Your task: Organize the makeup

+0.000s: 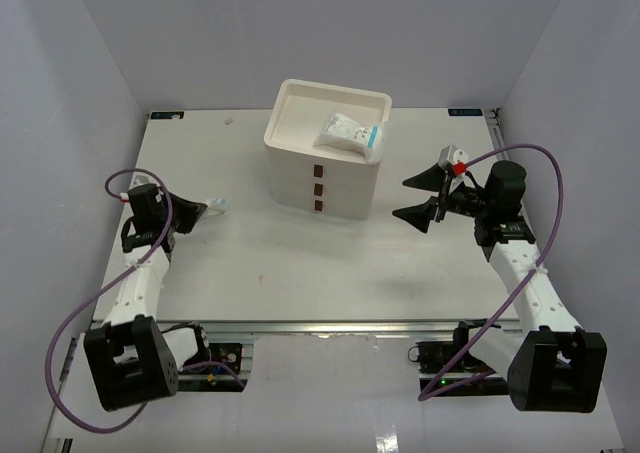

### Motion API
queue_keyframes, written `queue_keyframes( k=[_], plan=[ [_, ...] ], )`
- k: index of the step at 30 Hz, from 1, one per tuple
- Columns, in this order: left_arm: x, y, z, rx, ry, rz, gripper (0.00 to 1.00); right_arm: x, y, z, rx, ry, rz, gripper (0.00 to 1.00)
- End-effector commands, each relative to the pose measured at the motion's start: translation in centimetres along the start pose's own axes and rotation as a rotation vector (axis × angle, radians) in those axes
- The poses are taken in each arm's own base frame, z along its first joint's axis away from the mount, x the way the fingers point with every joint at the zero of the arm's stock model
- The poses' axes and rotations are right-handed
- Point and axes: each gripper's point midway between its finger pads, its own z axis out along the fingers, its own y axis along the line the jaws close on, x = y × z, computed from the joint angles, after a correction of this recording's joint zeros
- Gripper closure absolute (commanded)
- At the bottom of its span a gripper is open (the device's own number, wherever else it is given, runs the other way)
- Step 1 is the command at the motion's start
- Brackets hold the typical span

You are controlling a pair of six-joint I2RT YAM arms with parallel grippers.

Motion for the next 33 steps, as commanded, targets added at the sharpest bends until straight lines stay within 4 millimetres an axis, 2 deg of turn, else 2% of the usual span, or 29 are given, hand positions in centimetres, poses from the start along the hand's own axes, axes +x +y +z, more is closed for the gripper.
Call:
queue_keyframes(
  k=[1, 7, 9, 13, 16, 19, 21, 23, 27, 30, 33],
  plan=[
    [-1.0, -3.9, -3.0, 0.166, -0.053, 0.122, 1.00, -0.4, 0.1, 0.0, -0.020, -0.017, -0.020, 0.12],
    [-1.2, -7.8, -5.5, 0.309, -0.044, 0.133, 1.00, -0.3, 0.1, 0.0, -0.021, -0.019, -0.014, 0.12],
    [-1.6, -10.0, -6.9, 0.389, -0.043, 0.147, 1.00, -0.2, 0.1, 0.0, -0.020, -0.019, -0.013, 0.12],
    [-2.4, -15.0, -9.6, 0.566, -0.054, 0.192, 1.00, -0.2, -0.7, -0.6, 0.011, -0.018, -0.011, 0.12],
    [-2.3, -20.2, -12.2, 0.720, -0.049, 0.281, 1.00, -0.1, -0.8, -0.7, 0.015, -0.017, -0.006, 0.12],
    [-0.9, -24.4, -11.9, 0.817, 0.019, 0.352, 1.00, 0.0, -1.0, -0.8, 0.020, -0.017, -0.002, 0.12],
    [0.8, -28.0, -13.0, 0.914, 0.052, 0.410, 1.00, 0.1, -1.1, -0.9, 0.026, -0.016, 0.002, 0.12],
    [1.9, -30.6, -12.1, 0.952, 0.080, 0.443, 1.00, 0.1, -1.2, -1.0, 0.033, -0.015, 0.004, 0.12],
    [3.3, -34.2, -8.8, 0.978, 0.141, 0.458, 1.00, 0.0, -1.5, -1.4, 0.043, -0.019, 0.001, 0.12],
    [4.9, -36.2, -5.8, 0.968, 0.184, 0.457, 1.00, -0.1, -1.6, -1.6, 0.050, -0.021, 0.000, 0.12],
    [6.5, -36.8, -2.1, 0.894, 0.213, 0.446, 1.00, -0.1, -1.6, -1.8, 0.052, -0.022, 0.003, 0.12]
  ],
)
